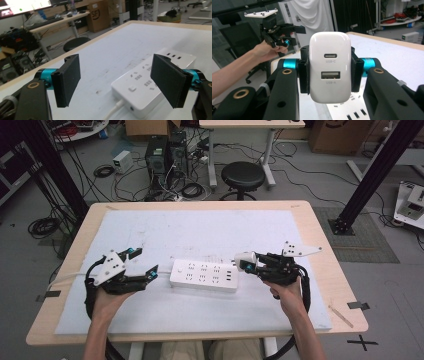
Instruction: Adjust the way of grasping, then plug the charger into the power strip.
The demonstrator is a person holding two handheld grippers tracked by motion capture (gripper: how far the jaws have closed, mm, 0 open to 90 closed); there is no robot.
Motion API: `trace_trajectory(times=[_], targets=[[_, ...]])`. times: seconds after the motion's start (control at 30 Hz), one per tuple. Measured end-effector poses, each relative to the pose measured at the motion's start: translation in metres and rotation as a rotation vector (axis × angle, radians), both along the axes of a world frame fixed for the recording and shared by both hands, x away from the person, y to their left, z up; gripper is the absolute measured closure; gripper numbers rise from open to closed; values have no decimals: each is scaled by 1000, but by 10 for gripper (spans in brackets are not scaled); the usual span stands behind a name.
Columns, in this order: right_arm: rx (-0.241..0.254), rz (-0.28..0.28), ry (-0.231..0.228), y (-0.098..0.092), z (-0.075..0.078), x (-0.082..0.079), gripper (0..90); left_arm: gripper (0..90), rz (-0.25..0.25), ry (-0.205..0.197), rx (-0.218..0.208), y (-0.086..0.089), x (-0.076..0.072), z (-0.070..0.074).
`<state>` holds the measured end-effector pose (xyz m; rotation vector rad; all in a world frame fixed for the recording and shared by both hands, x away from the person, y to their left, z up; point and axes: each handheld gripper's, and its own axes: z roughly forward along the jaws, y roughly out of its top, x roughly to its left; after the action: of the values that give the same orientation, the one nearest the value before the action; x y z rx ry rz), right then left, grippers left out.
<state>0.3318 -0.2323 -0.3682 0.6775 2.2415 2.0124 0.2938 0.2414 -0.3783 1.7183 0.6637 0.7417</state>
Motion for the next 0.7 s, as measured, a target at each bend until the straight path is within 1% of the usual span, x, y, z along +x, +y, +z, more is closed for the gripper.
trace_trajectory(times=[0.03,0.1,0.17,0.23,0.27,0.3,0.37,0.5,0.53,0.57,0.6,0.63,0.67,0.7], targets=[[-8,-4,9,-1,0,0,632,242,14,4,-8,6,0,-2],[-24,-2,8,-2,0,0,632,243,43,14,-22,16,-2,-5],[-27,-10,22,-4,-1,1,632,244,71,19,-33,23,-3,-8],[-29,-16,22,-5,-1,1,632,243,79,24,-39,26,-4,-10],[-30,-19,19,-5,-1,2,632,243,94,30,-44,29,-6,-12],[-30,-24,27,-7,-1,0,632,243,99,30,-41,31,-7,-13],[-31,-24,24,-8,-1,0,632,243,106,31,-39,33,-10,-14],[-85,-5,24,-8,4,6,631,246,110,34,-36,35,-14,-14],[-85,-5,24,-8,4,6,631,246,110,34,-36,35,-14,-14],[-107,-11,14,-7,5,7,631,246,111,38,-34,34,-15,-14],[-107,-11,14,-7,5,7,631,246,111,38,-34,34,-15,-14],[-140,-29,-4,-4,7,9,631,246,111,36,-31,33,-16,-14],[-140,-29,-4,-4,7,9,631,245,111,36,-31,33,-16,-14],[-166,-20,-3,-2,9,13,631,245,111,37,-30,32,-17,-14]])
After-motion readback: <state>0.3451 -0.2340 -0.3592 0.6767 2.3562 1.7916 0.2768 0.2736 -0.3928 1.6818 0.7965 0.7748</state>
